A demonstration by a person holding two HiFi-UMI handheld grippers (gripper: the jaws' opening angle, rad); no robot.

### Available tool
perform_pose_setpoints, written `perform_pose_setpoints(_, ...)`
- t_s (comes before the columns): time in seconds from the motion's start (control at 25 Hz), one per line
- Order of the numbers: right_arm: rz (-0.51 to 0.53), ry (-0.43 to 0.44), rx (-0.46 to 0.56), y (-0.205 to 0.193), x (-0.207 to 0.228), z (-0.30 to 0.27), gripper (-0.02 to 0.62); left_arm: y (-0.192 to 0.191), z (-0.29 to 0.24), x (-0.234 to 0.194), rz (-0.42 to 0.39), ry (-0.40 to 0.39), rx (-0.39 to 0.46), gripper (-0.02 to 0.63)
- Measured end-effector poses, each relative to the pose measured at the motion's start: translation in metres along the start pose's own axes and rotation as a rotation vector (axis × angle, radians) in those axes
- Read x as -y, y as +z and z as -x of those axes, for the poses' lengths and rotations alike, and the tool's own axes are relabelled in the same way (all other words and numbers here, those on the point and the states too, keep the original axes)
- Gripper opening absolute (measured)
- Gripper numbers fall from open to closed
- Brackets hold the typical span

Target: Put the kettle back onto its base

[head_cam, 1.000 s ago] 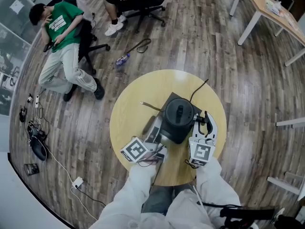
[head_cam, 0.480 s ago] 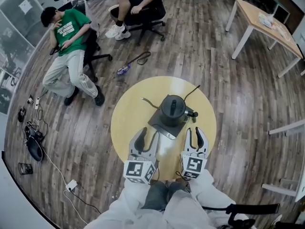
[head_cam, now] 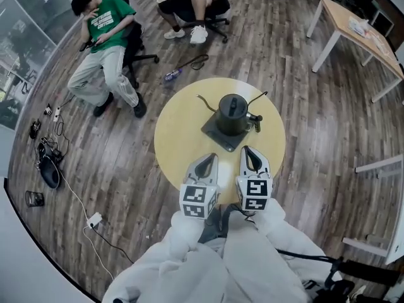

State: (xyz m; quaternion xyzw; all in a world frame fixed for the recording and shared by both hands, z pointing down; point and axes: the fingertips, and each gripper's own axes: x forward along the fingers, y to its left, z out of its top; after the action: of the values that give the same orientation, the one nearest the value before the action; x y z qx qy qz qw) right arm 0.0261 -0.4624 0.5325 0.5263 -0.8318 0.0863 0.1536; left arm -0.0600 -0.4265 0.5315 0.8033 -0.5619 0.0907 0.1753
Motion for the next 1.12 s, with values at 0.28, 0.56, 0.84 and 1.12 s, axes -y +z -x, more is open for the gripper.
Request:
perform_pose_setpoints(0.28,-0.004,0.036,-0.030,-0.021,-0.010,0.017,0.012,-0.016,0.013,0.014,0.012,0.003,-0.020,0.000)
perform_pose_setpoints(0.56,-0.007,0.001,0.022,-0.007,-0.018,0.048,0.012,-0.008,0.039,0.022,-0.010,-0.001,-0.003,0.000)
perform_pose_setpoints(0.84,-0.024,-0.070,0.077,-0.013,-0.052,0.111,0.012,-0.018,0.103,0.026,-0.016,-0.018,0.046,0.000)
perform_pose_setpoints(1.12,-0.053,-0.125,0.086,-0.027,-0.084,0.182,0.012,-0.033,0.168,0.053,-0.007,-0.053,0.052,0.000)
